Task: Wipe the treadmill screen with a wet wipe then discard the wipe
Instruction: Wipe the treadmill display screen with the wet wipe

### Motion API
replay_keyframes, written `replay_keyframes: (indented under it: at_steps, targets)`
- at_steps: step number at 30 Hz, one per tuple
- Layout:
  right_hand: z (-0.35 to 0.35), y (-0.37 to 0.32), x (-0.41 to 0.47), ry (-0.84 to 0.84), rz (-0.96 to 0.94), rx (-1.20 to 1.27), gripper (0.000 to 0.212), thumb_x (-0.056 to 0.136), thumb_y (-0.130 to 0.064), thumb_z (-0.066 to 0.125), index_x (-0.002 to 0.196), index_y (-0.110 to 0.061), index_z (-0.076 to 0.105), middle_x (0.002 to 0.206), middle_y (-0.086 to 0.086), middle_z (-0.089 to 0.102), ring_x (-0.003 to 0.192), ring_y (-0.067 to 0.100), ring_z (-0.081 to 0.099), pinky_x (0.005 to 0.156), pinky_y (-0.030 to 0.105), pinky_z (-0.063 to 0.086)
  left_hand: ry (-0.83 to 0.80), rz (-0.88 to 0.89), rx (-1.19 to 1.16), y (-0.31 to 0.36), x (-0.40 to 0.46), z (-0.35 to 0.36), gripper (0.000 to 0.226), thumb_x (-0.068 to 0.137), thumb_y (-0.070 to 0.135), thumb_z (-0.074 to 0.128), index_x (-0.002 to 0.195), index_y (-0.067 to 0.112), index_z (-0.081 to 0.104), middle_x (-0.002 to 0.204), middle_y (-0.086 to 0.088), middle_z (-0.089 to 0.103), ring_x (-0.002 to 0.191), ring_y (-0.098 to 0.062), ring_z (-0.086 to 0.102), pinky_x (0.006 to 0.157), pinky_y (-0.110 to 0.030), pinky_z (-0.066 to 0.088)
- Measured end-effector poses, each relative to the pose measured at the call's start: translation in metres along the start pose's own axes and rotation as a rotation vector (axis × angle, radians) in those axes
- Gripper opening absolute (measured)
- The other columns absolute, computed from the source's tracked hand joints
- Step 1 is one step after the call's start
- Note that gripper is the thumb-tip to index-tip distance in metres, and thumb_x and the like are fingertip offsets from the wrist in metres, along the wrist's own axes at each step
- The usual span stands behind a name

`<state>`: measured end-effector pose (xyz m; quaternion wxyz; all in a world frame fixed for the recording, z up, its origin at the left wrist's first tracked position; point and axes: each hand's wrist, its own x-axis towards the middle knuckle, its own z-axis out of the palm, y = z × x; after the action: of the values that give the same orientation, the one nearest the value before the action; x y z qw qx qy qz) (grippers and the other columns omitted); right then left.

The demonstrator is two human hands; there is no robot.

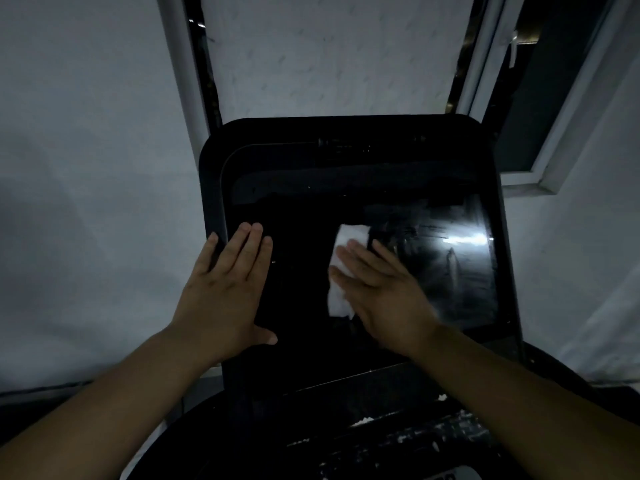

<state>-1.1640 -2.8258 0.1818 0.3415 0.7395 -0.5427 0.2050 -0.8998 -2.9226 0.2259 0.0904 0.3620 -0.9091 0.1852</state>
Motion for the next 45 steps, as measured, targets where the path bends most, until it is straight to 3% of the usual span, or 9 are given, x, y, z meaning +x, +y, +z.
replay_keyframes:
  at_steps: [3,7,16,22,26,33,39,42,45]
  targets:
    - [0.010,-0.026,0.009,0.002,-0.059,0.060,0.047,0.090,-0.015,0.064,0.136,-0.016,0.065,0.154,0.009,0.051,0.149,0.028,0.039,0.122,0.052,0.029,-0.004,0.005,0.006,-0.001,0.000,0.000,0.148,0.060,0.089,0.061,0.158,0.009,-0.017,0.167,-0.014,-0.022,0.154,-0.027,-0.022,0.124,-0.055,-0.008]
    - [0.006,-0.008,0.007,0.024,-0.096,0.005,0.044,0.092,-0.017,0.067,0.136,-0.018,0.065,0.153,0.008,0.052,0.147,0.027,0.042,0.121,0.054,0.031,-0.061,-0.007,0.014,0.000,0.001,-0.003,0.144,0.068,0.089,0.055,0.152,0.010,-0.032,0.161,-0.013,-0.038,0.149,-0.026,-0.035,0.123,-0.054,-0.014]
    - [-0.011,0.036,0.002,-0.009,0.083,-0.045,0.044,0.093,-0.018,0.061,0.136,-0.013,0.065,0.152,0.011,0.053,0.144,0.031,0.046,0.119,0.055,0.033,-0.070,-0.028,0.044,0.003,0.000,-0.004,0.143,0.071,0.090,0.052,0.150,0.010,-0.037,0.159,-0.014,-0.043,0.147,-0.027,-0.039,0.123,-0.054,-0.015]
    - [0.010,-0.020,0.014,-0.021,-0.037,0.076,0.048,0.090,-0.015,0.059,0.138,-0.017,0.063,0.157,0.007,0.048,0.151,0.025,0.036,0.124,0.051,0.026,0.002,0.009,0.019,-0.001,0.001,0.002,0.151,0.056,0.088,0.065,0.160,0.008,-0.009,0.169,-0.015,-0.014,0.156,-0.028,-0.017,0.125,-0.055,-0.005]
    - [0.002,0.001,0.007,-0.043,-0.071,0.023,0.047,0.091,-0.018,0.062,0.138,-0.018,0.064,0.155,0.007,0.050,0.149,0.025,0.039,0.123,0.053,0.028,-0.014,0.007,0.023,-0.002,0.002,0.003,0.150,0.059,0.089,0.062,0.158,0.010,-0.018,0.167,-0.014,-0.023,0.154,-0.026,-0.025,0.124,-0.054,-0.010]
    - [-0.014,0.045,-0.009,-0.054,0.113,-0.032,0.052,0.088,-0.012,0.066,0.139,-0.013,0.061,0.155,0.011,0.050,0.147,0.030,0.041,0.123,0.053,0.028,-0.010,-0.008,0.028,0.000,0.001,0.003,0.148,0.064,0.090,0.058,0.154,0.011,-0.028,0.163,-0.013,-0.034,0.150,-0.025,-0.033,0.123,-0.054,-0.014]
    - [0.012,-0.017,0.016,0.020,0.066,0.072,0.042,0.093,-0.015,0.060,0.135,-0.012,0.065,0.154,0.011,0.051,0.149,0.029,0.039,0.122,0.050,0.030,0.023,-0.059,-0.017,0.014,0.004,-0.002,0.148,0.059,0.091,0.060,0.159,0.010,-0.014,0.168,-0.015,-0.017,0.155,-0.027,-0.020,0.124,-0.057,-0.010]
    - [0.014,-0.020,0.018,0.020,0.018,0.061,0.041,0.095,-0.018,0.062,0.136,-0.016,0.064,0.155,0.008,0.050,0.150,0.025,0.038,0.123,0.049,0.029,0.086,-0.035,-0.045,0.035,0.014,-0.006,0.142,0.061,0.089,0.061,0.161,0.005,0.006,0.170,-0.018,-0.001,0.157,-0.029,-0.006,0.125,-0.058,-0.002]
    - [0.006,0.009,0.010,0.032,0.040,0.003,0.039,0.096,-0.019,0.062,0.134,-0.017,0.066,0.152,0.008,0.053,0.146,0.026,0.044,0.122,0.049,0.031,0.050,-0.025,-0.100,0.051,0.023,-0.009,0.138,0.070,0.088,0.054,0.158,0.008,-0.015,0.166,-0.015,-0.023,0.154,-0.027,-0.024,0.123,-0.054,-0.013]
